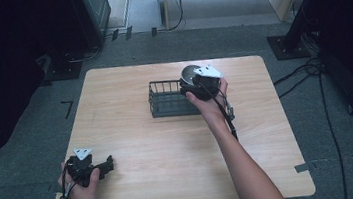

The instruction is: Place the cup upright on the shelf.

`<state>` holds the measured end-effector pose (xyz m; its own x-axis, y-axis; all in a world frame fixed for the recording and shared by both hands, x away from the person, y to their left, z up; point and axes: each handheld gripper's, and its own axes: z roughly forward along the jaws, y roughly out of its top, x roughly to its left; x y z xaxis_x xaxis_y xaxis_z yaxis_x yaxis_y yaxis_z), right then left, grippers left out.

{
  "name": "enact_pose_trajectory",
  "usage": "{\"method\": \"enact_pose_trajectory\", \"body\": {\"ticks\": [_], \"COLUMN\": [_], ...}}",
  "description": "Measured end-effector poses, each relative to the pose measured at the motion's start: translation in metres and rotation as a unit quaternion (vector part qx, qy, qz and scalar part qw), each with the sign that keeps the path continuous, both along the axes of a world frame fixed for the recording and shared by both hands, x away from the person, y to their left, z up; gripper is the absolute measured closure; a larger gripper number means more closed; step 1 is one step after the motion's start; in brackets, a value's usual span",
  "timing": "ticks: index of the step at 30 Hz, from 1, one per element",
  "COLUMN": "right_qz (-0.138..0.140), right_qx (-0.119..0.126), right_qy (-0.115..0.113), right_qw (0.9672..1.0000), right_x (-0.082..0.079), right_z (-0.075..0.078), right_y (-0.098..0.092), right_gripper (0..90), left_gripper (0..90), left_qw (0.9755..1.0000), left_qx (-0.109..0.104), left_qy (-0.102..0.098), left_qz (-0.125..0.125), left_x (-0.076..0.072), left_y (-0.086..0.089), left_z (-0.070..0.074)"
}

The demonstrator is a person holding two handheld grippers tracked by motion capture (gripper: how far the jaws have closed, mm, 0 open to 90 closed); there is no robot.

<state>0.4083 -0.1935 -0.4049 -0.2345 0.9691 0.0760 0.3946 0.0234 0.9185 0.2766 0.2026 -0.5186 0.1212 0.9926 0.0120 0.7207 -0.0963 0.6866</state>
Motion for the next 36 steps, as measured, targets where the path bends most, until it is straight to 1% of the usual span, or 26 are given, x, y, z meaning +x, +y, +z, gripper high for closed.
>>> {"method": "enact_pose_trajectory", "body": {"ticks": [1,5,6,7,13,15,16,19,23,27,30,32,33,35,36], "right_qz": [-0.003,-0.009,-0.009,-0.011,-0.009,-0.01,-0.008,-0.007,-0.003,-0.007,-0.003,-0.001,-0.001,0.002,0.003], "right_qx": [-0.005,-0.011,-0.011,-0.014,-0.019,-0.02,-0.02,-0.02,-0.018,-0.01,-0.008,-0.009,-0.01,-0.005,-0.003], "right_qy": [0.005,0.021,0.021,0.03,0.049,0.05,0.058,0.067,0.071,0.073,0.078,0.086,0.09,0.089,0.085], "right_qw": [1.0,0.9997,0.9997,0.9994,0.9986,0.9985,0.9981,0.9975,0.9973,0.9973,0.997,0.9963,0.9959,0.9961,0.9964], "right_x": [0.004,0.008,0.008,0.01,0.013,0.014,0.015,0.015,0.015,0.016,0.017,0.017,0.017,0.017,0.017], "right_z": [-0.003,-0.01,-0.01,-0.014,-0.026,-0.027,-0.031,-0.034,-0.037,-0.039,-0.039,-0.04,-0.04,-0.039,-0.038], "right_y": [0.001,0.002,0.002,0.003,0.004,0.004,0.004,0.003,0.003,0.001,0.0,0.0,-0.001,-0.001,-0.001], "right_gripper": [18.1,18.1,18.1,18.1,18.1,18.1,18.1,18.1,18.0,18.0,17.9,17.6,16.5,12.1,11.3], "left_gripper": [0.0,0.0,0.0,0.0,0.0,0.0,0.0,0.0,0.0,0.0,0.0,0.0,0.0,0.0,0.0], "left_qw": [1.0,1.0,1.0,1.0,1.0,1.0,1.0,1.0,1.0,1.0,1.0,1.0,1.0,1.0,1.0], "left_qx": [0.0,0.0,0.0,0.0,0.0,0.0,0.0,0.0,0.0,0.0,0.0,0.0,0.0,0.0,0.0], "left_qy": [0.0,0.0,0.0,0.0,0.0,0.0,0.0,0.0,0.0,0.0,0.0,0.0,0.0,0.0,0.0], "left_qz": [0.0,0.0,0.0,0.0,0.0,0.0,0.0,0.0,0.0,0.0,0.0,0.0,0.0,0.0,0.0], "left_x": [0.0,0.0,0.0,0.0,0.0,0.0,0.0,0.0,0.0,0.0,0.0,0.0,0.0,0.0,0.0], "left_y": [0.0,0.0,0.0,0.0,0.0,0.0,0.0,0.0,0.0,0.0,0.0,0.0,0.0,0.0,0.0], "left_z": [0.0,0.0,0.0,0.0,0.0,0.0,0.0,0.0,0.0,0.0,0.0,0.0,0.0,0.0,0.0]}}
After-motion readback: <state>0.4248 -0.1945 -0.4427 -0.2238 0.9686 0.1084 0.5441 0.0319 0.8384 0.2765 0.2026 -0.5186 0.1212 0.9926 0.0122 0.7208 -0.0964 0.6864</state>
